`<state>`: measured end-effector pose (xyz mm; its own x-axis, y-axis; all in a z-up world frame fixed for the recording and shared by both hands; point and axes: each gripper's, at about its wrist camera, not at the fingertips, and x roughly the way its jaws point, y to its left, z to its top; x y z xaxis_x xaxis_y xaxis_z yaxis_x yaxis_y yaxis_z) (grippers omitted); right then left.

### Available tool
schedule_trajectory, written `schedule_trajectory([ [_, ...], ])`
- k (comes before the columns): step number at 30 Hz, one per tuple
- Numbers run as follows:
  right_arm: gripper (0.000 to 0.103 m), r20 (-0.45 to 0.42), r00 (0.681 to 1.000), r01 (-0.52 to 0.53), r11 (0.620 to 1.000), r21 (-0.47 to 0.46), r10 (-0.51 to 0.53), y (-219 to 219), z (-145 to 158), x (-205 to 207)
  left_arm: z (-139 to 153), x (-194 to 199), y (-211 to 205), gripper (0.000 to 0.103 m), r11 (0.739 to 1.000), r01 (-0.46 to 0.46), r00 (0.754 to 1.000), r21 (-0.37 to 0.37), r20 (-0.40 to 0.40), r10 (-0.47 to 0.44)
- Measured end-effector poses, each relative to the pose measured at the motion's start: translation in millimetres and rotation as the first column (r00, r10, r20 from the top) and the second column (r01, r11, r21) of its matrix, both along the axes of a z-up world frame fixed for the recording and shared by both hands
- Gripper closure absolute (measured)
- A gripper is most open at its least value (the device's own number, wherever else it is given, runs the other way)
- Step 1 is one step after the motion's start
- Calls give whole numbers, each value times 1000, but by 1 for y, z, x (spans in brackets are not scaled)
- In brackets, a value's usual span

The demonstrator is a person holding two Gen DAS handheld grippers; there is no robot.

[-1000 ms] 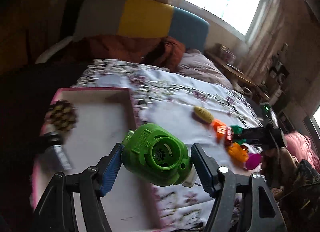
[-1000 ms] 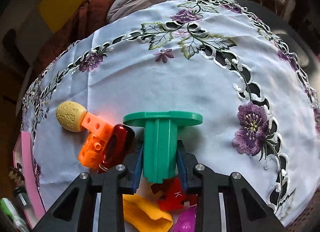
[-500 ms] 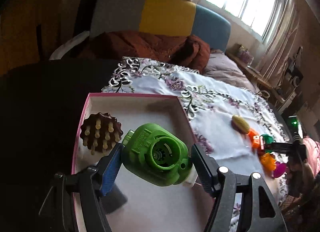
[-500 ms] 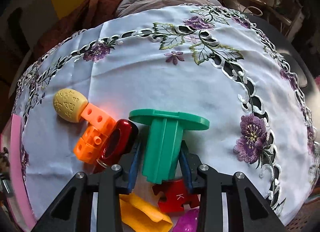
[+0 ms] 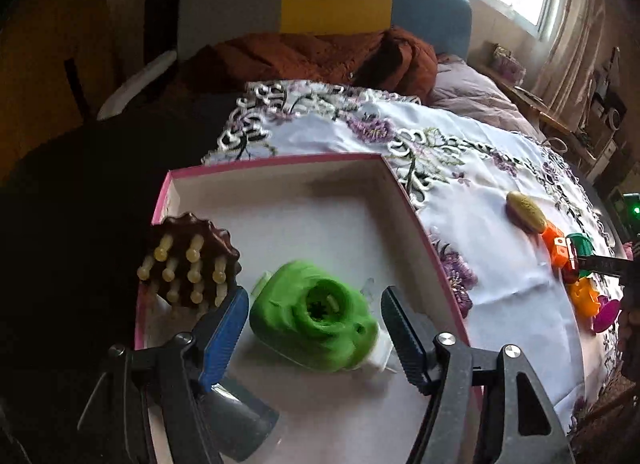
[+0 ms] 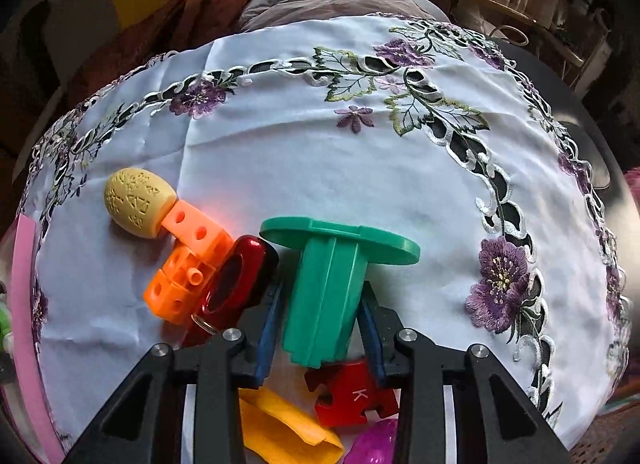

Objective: Organize rigid objects
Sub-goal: 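Place the green plug device in the tray and open the left gripper, then carry the green mushroom piece into the tray and release it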

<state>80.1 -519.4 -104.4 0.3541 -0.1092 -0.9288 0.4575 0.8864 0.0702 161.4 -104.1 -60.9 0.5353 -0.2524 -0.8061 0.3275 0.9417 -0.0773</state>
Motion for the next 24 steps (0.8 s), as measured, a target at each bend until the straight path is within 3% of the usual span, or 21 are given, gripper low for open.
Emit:
schedule_trajectory([
  [10,65,0,1000,-7,1000,-9,7,1,1,-1,34,-35,16,33,998,-65,993,-25,96,67],
  [19,67,3,1000,-25,999,-43,25,5,2,0,47,-83,36,33,989,-129,985,-68,103,136],
  [24,73,4,1000,-22,999,-48,22,5,4,-1,50,-100,48,33,985,-154,982,-75,101,161],
])
